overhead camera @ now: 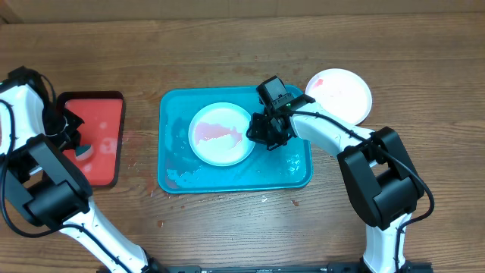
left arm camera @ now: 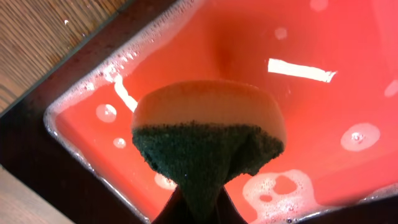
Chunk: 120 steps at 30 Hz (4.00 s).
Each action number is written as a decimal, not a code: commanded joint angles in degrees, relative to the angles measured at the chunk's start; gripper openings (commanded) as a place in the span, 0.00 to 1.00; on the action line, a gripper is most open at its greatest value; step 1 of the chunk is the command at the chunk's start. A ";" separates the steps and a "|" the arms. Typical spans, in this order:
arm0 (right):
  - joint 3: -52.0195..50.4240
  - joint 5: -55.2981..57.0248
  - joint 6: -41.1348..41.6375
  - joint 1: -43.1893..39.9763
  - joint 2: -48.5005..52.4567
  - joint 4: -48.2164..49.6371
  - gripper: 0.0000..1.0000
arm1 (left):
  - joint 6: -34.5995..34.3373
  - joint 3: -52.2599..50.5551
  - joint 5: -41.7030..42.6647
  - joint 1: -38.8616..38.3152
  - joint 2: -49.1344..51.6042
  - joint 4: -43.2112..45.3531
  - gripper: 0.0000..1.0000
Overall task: Clean dirty plates on tray and stack at the side
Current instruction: 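Move the left gripper back and release the sponge onto the red tray, then lift the light blue plate with the right gripper and stack it on the plates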
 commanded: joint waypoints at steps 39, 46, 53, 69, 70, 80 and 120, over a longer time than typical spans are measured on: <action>6.69 10.80 -6.05 1.99 -3.13 -5.16 0.04 | 5.68 17.05 12.44 -0.72 -2.67 -10.14 0.46; 19.80 38.40 -15.15 10.05 -6.08 -16.55 0.04 | 5.68 17.03 12.39 -0.72 -2.58 -10.03 1.00; 25.33 66.64 -30.49 19.61 -6.08 -9.55 0.04 | 5.70 17.03 12.39 -0.72 -2.58 -9.86 1.00; 25.33 78.97 -78.09 29.33 -6.05 21.24 0.04 | 5.70 17.03 12.37 -0.76 -2.58 -9.84 1.00; 25.33 79.03 -78.05 29.38 -6.05 21.88 0.04 | 5.70 17.03 12.39 -0.76 -2.58 -9.86 1.00; 24.55 66.71 -61.46 28.13 -1.95 8.57 0.04 | 5.70 17.03 12.39 -0.76 -2.58 -9.84 1.00; 11.87 10.78 -16.44 -38.91 -7.10 -16.79 0.04 | 5.70 17.03 12.39 -0.76 -2.58 -9.84 1.00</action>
